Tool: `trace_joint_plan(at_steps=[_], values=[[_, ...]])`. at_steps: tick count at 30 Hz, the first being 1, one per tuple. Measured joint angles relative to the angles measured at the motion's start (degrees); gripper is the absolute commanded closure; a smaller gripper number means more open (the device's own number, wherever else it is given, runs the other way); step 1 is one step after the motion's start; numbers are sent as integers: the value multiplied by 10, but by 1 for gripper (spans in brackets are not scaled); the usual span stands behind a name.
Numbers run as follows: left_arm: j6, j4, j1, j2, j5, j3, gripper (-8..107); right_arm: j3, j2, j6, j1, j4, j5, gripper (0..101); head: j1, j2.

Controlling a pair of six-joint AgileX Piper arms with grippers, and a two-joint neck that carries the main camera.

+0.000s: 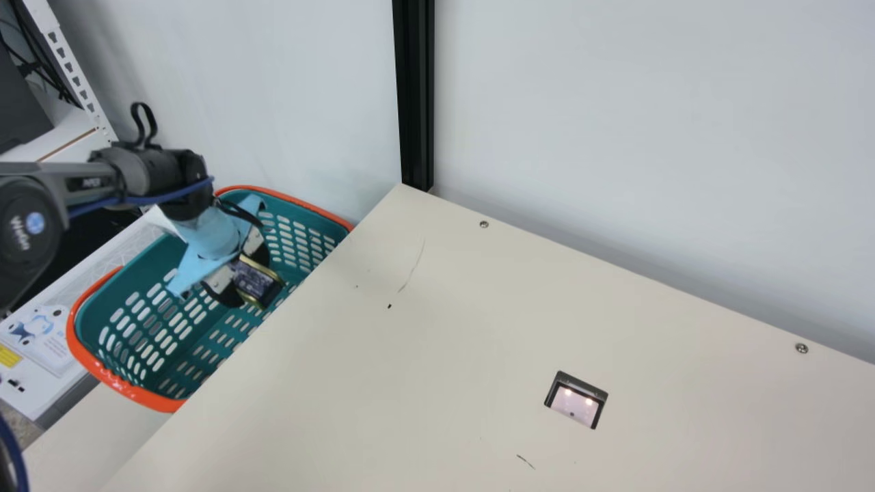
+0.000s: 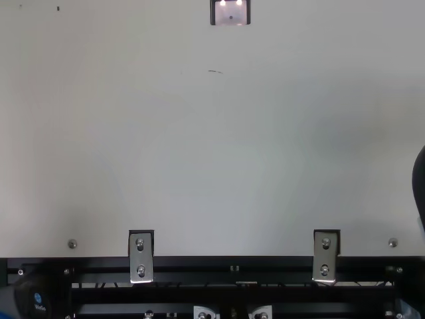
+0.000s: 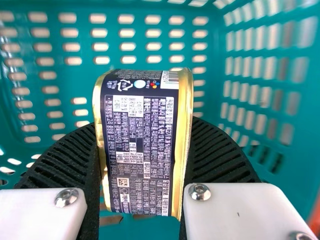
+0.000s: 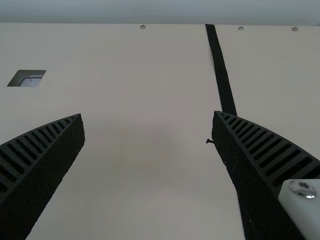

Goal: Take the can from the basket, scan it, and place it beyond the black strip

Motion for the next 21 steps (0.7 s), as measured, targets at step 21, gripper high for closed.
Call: trace_joint_plan(at_steps=[21], values=[[100, -4, -18, -206, 137, -36, 89, 0, 0, 0, 0, 0, 0, 0, 0, 0]])
